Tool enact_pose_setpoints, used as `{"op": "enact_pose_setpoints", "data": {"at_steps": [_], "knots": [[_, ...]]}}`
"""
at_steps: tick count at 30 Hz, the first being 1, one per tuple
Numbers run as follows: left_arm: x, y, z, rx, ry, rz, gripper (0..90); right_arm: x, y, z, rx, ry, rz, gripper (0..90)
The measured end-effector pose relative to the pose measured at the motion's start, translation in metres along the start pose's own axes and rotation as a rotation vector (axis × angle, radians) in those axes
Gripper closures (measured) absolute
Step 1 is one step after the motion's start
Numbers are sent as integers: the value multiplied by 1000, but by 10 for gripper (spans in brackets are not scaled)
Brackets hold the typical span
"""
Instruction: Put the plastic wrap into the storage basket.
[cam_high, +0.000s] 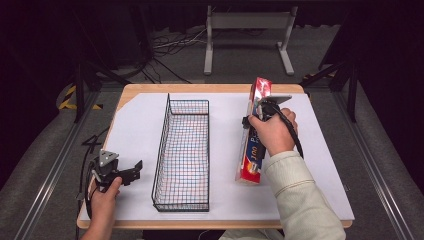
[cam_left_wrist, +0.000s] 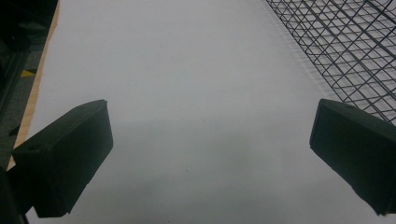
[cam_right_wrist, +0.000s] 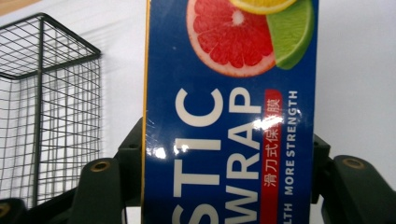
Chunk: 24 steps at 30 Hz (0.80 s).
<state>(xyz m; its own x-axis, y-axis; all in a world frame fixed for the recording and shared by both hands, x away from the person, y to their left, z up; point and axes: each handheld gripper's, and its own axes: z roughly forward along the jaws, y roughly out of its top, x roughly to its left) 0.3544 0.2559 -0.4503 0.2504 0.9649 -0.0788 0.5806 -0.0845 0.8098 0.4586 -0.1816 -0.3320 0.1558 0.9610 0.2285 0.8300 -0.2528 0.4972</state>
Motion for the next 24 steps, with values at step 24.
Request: {"op": "enact_pose_setpoints", "data": {"at_steps": [24], "knots": [[6,-4,-7,-11,31,-24,1,50,3,-17,-39,58,-46,399]]}}
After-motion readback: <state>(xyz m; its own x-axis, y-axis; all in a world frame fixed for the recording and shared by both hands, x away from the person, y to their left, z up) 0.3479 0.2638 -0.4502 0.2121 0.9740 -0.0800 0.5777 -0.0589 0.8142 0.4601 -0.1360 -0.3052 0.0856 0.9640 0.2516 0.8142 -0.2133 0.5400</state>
